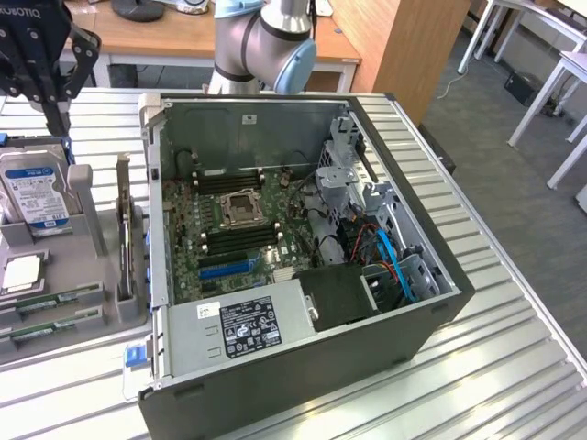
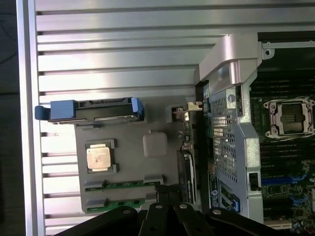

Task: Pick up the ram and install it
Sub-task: 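Reach for the ram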

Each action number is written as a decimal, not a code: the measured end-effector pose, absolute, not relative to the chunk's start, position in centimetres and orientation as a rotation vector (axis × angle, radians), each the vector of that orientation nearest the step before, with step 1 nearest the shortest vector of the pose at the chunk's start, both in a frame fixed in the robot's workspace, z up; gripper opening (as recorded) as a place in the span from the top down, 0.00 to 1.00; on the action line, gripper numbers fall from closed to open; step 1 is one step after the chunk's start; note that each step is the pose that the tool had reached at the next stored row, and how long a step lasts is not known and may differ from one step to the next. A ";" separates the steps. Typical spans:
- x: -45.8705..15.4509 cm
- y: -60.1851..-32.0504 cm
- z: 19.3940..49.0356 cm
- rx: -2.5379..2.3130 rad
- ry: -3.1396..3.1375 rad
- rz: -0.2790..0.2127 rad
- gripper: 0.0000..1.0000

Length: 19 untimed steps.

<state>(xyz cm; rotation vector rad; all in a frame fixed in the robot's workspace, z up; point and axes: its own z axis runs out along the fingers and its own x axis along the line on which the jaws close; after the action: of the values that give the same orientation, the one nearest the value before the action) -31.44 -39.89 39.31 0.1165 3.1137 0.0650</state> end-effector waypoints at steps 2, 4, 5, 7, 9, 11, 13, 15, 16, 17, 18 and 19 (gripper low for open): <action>-31.8 -39.9 39.3 0.116 3.114 0.065 0.89; -32.1 -39.9 39.3 0.116 3.114 0.065 0.89; -32.2 -39.9 39.3 0.117 3.114 0.065 0.89; -32.6 -39.9 39.3 0.117 3.114 0.065 0.89; -32.8 -39.9 39.3 0.117 3.114 0.065 0.89; -33.1 -39.9 39.3 0.117 3.114 0.065 0.89; -33.4 -39.9 39.3 0.117 3.114 0.065 0.89; -33.7 -39.9 39.3 0.117 3.114 0.065 0.89; -33.9 -39.9 39.3 0.117 3.114 0.065 0.89; -34.0 -39.9 39.3 0.117 3.114 0.065 0.89; -34.1 -39.9 39.3 0.117 3.114 0.065 0.89; -34.2 -39.9 39.3 0.117 3.114 0.065 0.89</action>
<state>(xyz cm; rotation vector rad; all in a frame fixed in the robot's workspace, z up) -34.21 -39.88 39.31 0.1165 3.1137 0.0650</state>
